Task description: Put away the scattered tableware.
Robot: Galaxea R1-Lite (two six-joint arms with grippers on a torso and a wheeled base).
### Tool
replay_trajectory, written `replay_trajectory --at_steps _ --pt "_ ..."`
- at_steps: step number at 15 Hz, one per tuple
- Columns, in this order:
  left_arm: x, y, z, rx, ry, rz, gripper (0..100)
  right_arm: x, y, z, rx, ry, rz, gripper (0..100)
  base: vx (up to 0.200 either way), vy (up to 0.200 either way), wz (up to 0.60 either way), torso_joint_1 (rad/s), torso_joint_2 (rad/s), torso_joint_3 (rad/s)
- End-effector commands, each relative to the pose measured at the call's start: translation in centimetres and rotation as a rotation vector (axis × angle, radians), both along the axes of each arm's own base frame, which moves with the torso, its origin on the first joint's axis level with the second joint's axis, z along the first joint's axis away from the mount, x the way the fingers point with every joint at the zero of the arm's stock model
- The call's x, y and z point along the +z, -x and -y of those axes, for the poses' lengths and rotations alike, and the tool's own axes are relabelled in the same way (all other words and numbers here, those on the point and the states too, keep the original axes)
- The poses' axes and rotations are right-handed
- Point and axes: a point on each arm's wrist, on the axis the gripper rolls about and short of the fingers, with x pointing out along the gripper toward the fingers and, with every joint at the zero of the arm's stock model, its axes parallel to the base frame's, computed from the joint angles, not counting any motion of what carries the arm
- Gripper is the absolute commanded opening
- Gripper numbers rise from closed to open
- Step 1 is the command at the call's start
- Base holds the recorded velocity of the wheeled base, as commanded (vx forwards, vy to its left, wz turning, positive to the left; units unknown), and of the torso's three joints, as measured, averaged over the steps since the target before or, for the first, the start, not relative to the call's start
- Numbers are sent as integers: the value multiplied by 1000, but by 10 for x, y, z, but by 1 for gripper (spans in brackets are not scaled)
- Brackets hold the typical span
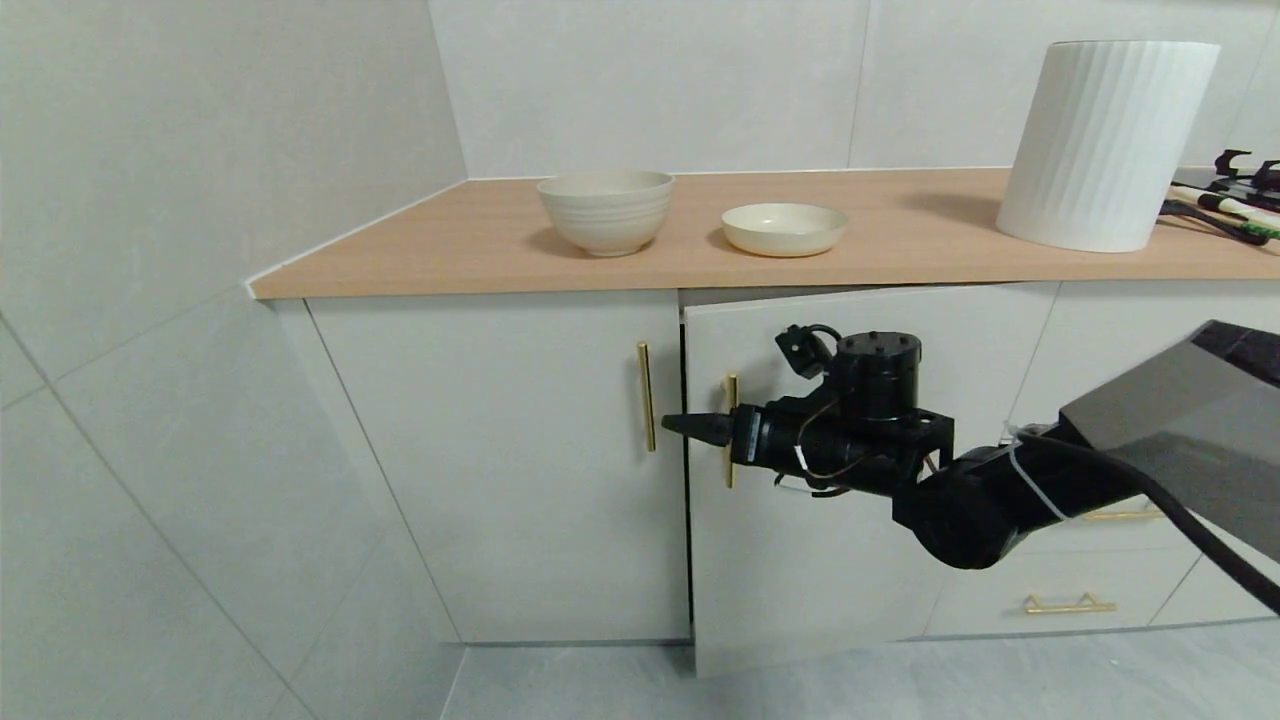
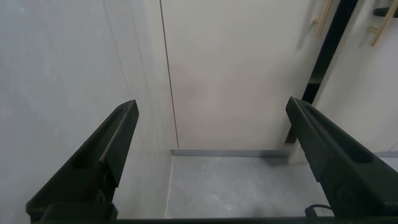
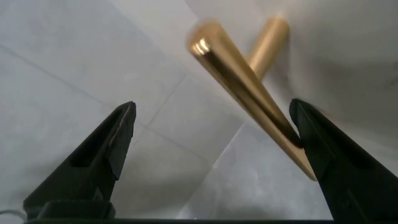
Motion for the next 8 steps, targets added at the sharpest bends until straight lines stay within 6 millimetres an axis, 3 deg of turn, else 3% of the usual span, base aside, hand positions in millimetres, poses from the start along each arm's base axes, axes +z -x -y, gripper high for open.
replay_trajectory --at_steps 1,8 --pt "0 0 0 0 0 -2 100 24 36 23 67 -10 -5 100 0 0 0 0 0 0" --pt "0 0 0 0 0 -2 100 27 96 58 254 -4 -76 100 0 0 0 0 0 0"
